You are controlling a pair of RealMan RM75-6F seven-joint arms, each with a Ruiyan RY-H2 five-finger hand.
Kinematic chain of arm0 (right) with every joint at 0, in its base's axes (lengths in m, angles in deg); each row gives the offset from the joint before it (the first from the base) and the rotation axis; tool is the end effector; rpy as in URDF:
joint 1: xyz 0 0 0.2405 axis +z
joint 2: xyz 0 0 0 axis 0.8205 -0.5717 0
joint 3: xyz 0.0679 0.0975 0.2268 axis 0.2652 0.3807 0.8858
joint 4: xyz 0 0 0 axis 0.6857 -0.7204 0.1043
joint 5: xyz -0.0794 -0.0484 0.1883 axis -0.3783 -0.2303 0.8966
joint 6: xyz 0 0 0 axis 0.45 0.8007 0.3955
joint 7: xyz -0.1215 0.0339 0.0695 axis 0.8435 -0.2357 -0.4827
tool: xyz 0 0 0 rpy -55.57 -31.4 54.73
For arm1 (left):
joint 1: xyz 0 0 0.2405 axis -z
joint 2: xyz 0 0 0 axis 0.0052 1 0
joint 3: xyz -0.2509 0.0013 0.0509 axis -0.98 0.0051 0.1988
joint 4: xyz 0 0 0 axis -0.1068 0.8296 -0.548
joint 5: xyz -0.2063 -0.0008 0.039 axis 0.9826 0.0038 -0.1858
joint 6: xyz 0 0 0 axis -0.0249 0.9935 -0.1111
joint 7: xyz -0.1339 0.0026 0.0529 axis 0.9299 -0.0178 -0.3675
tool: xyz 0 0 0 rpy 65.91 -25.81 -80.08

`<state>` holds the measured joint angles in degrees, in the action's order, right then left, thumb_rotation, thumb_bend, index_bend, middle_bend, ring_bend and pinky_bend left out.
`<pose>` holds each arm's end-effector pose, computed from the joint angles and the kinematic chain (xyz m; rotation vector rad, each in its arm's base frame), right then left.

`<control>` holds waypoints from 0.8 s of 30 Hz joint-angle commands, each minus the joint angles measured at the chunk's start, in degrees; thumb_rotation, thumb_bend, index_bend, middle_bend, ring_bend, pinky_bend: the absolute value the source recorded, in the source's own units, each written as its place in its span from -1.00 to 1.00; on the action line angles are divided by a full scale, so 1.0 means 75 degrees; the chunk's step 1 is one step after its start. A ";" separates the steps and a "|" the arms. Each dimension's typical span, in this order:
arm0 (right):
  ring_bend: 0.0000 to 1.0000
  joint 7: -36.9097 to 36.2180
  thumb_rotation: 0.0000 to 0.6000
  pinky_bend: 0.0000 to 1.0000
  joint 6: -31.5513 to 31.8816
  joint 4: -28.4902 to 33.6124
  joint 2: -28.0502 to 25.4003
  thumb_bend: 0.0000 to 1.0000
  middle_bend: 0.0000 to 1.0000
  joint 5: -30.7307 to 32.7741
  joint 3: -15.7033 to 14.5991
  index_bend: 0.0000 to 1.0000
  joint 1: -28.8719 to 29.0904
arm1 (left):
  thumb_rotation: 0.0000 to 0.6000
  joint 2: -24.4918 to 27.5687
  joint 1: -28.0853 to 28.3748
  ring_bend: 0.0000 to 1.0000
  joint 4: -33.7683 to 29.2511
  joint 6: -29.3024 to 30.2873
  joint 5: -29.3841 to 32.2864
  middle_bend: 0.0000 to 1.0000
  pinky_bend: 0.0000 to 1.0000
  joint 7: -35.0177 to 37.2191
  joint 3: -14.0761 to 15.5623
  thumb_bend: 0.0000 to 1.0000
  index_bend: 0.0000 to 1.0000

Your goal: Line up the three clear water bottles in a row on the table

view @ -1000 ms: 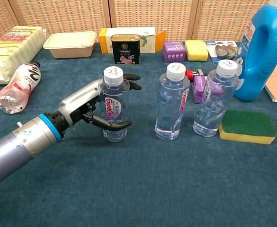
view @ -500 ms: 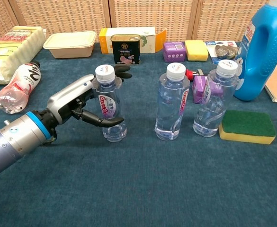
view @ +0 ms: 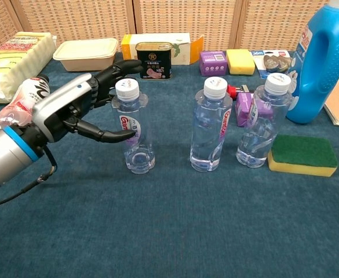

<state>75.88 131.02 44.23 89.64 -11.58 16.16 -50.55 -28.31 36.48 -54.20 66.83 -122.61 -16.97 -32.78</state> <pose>-0.2922 -0.1794 0.1624 1.3790 -0.9750 1.0246 -0.1642 0.2922 -0.0691 -1.7211 -1.5852 -1.7917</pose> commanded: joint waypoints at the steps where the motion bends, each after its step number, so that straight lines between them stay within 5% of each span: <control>1: -1.00 0.0018 1.00 -1.00 0.0023 0.0027 -0.0001 -1.00 -1.00 -0.0033 -0.0014 -0.92 -0.0009 | 1.00 0.0181 -0.0071 -0.95 -0.0206 -0.0147 0.0012 -0.97 -0.56 -0.0140 0.0118 -0.61 -1.00; 13: -1.00 -0.0047 1.00 -1.00 0.0097 0.0043 -0.0038 -1.00 -1.00 -0.0099 -0.0044 -0.92 -0.0048 | 1.00 0.0521 -0.0188 -0.96 -0.0471 -0.0342 -0.0015 -0.98 -0.58 -0.0195 0.0295 -0.61 -1.00; 18: -1.00 -0.0020 1.00 -1.00 0.0106 0.0022 -0.0031 -1.00 -1.00 -0.0119 -0.0056 -0.92 -0.0054 | 1.00 0.1117 -0.0371 -1.00 -0.0928 -0.0204 -0.0025 -1.00 -0.75 -0.0890 0.0375 -0.67 -1.00; 24: -1.00 0.0649 1.00 -1.00 0.0067 -0.0009 0.0194 -1.00 -1.00 0.0096 0.0035 -0.92 -0.0028 | 1.00 0.2741 -0.0786 -1.00 -0.2400 0.0193 0.0187 -1.00 -0.80 -0.2436 0.0309 -0.72 -1.00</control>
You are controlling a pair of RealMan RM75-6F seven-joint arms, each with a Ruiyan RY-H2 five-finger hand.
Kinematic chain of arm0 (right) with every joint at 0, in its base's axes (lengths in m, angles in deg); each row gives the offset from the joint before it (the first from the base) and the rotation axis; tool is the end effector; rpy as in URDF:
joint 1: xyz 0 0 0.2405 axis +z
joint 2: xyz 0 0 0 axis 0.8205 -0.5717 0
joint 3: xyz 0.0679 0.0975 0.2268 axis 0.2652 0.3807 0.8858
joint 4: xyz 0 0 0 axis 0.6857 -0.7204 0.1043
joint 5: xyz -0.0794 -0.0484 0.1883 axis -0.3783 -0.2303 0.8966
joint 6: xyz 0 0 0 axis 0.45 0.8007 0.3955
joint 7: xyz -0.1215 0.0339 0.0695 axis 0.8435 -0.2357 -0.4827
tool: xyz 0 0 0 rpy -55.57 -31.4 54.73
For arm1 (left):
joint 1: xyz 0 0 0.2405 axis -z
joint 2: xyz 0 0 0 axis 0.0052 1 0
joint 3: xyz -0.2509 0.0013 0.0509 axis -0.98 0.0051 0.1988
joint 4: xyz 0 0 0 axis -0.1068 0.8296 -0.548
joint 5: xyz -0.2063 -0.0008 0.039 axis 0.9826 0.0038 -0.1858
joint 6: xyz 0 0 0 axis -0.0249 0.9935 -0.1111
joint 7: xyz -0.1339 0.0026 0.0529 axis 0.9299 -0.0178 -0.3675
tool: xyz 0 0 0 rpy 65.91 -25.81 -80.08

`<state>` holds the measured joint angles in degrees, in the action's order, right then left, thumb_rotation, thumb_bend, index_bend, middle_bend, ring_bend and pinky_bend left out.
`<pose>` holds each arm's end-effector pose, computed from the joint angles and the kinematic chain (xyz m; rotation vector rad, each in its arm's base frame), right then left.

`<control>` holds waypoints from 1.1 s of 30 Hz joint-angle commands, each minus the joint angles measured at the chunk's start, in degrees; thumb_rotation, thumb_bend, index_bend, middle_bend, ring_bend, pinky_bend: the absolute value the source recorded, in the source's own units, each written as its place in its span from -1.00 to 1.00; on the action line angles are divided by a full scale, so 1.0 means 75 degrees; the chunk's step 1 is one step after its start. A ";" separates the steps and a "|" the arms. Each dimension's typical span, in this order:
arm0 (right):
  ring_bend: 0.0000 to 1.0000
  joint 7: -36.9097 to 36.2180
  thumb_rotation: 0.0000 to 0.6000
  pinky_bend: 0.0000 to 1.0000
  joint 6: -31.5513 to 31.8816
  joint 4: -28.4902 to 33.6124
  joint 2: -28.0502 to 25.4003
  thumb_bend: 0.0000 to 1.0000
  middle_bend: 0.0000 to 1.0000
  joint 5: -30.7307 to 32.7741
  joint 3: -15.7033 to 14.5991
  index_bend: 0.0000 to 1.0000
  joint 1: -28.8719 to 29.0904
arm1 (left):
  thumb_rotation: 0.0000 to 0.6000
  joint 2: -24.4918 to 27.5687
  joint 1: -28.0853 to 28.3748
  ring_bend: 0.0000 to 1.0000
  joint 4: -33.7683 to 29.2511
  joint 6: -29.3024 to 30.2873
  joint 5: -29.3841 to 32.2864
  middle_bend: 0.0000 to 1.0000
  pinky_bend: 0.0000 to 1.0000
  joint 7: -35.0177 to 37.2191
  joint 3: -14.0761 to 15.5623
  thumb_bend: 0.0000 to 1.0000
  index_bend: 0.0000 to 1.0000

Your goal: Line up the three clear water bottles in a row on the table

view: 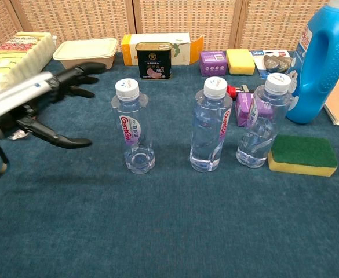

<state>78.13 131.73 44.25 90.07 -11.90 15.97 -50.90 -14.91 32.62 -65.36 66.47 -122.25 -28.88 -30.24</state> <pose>-0.2915 -0.1769 0.1610 1.3861 -0.9452 1.0050 -0.2071 0.2828 -0.0141 -1.7822 -1.3931 -1.5781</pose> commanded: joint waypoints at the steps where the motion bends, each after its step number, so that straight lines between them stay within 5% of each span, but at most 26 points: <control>1: -1.00 0.0452 1.00 -1.00 -0.0034 -0.0008 0.0179 -1.00 -1.00 0.0178 0.0078 -0.92 0.0025 | 1.00 0.1175 -0.0312 -1.00 -0.1159 0.0245 0.0179 -1.00 -0.80 -0.1034 -0.0036 -0.72 -1.00; 9: -1.00 0.1150 1.00 -1.00 -0.0082 -0.0002 0.0428 -1.00 -1.00 0.0454 0.0184 -0.92 0.0062 | 1.00 0.3051 -0.1027 -1.00 -0.2887 0.0879 0.0582 -1.00 -0.80 -0.2546 -0.0051 -0.72 -1.00; 14: -1.00 0.1740 1.00 -1.00 -0.0081 0.0058 0.0600 -1.00 -1.00 0.0526 0.0174 -0.92 0.0068 | 1.00 0.4276 -0.2102 -1.00 -0.4049 0.1643 0.1206 -1.00 -0.82 -0.4193 0.0221 -0.72 -1.00; 20: -1.00 0.2222 1.00 -1.00 0.0027 0.0070 0.0740 -1.00 -1.00 0.0639 0.0238 -0.92 0.0042 | 1.00 0.4482 -0.2736 -1.00 -0.4425 0.1950 0.1388 -1.00 -0.82 -0.4856 0.0313 -0.72 -1.00; 33: -1.00 0.2524 1.00 -1.00 0.0133 0.0102 0.0841 -1.00 -1.00 0.0689 0.0271 -0.92 0.0010 | 1.00 0.4710 -0.3099 -1.00 -0.4499 0.2106 0.0786 -1.00 -0.82 -0.4599 0.0212 -0.72 -1.00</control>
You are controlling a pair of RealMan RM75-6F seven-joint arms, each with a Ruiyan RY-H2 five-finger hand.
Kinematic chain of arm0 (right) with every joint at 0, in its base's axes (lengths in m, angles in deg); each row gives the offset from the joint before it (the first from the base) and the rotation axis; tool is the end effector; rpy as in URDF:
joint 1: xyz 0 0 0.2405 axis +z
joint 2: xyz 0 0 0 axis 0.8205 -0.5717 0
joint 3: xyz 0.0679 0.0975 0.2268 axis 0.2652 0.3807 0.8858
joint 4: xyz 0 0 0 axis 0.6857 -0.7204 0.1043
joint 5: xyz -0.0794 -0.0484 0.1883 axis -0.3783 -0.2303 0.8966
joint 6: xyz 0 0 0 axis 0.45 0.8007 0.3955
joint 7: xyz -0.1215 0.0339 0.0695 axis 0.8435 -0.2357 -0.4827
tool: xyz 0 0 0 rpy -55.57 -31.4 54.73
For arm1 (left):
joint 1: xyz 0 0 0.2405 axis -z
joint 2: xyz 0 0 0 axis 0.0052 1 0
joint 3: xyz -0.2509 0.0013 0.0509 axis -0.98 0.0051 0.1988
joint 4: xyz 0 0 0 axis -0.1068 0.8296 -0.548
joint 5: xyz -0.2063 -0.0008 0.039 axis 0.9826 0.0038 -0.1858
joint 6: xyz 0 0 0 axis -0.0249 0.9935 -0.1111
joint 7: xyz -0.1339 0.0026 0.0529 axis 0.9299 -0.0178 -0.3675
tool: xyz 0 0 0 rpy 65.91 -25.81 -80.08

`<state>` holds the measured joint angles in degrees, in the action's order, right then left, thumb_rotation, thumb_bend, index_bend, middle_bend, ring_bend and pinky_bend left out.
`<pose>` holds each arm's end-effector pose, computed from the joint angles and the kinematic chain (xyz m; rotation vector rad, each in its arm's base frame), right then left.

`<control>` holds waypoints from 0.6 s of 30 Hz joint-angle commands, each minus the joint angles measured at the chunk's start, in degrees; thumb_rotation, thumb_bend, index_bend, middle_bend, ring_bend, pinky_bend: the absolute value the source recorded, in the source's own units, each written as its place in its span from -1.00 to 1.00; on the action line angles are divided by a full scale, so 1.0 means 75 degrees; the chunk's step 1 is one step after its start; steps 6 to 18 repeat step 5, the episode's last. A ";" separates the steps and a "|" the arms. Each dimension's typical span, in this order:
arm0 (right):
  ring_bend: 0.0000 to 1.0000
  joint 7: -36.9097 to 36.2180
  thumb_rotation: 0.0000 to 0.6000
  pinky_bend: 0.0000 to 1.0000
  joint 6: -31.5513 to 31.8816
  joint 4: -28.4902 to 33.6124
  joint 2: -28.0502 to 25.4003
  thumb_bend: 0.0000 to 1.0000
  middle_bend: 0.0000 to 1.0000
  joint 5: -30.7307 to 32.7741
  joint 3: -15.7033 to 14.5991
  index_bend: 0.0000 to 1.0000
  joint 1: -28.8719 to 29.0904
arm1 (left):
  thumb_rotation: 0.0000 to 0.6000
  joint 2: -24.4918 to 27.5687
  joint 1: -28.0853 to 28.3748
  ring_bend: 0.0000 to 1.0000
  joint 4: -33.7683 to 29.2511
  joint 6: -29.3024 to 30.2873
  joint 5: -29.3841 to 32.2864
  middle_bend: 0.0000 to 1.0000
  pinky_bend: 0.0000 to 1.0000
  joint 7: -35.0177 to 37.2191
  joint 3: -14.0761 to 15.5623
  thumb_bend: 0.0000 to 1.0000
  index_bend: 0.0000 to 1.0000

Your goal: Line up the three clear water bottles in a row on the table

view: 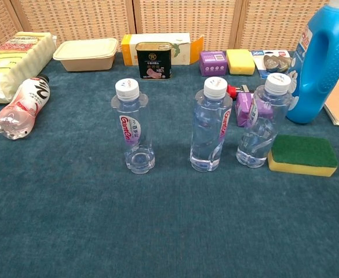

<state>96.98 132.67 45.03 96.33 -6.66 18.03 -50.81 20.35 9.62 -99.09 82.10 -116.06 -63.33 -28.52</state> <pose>-0.2875 -0.1837 0.1382 1.3541 -0.8009 0.8249 -0.2767 0.1743 0.1779 -1.4244 -0.9380 -1.0769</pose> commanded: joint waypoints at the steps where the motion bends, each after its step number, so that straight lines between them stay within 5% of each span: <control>1: -1.00 0.0020 1.00 -1.00 0.0012 -0.0003 0.0014 -1.00 -1.00 -0.0016 -0.0006 -0.92 -0.0004 | 1.00 0.0012 -0.0058 -1.00 0.0000 0.0034 -0.0069 -1.00 -0.82 -0.0010 -0.0032 -0.72 -1.00; 18: -1.00 0.0035 1.00 -1.00 -0.0016 -0.0003 0.0024 -1.00 -1.00 -0.0025 -0.0018 -0.92 0.0006 | 1.00 0.0025 -0.0130 -1.00 -0.0003 0.0008 -0.0102 -1.00 -0.82 -0.0016 -0.0090 -0.71 -1.00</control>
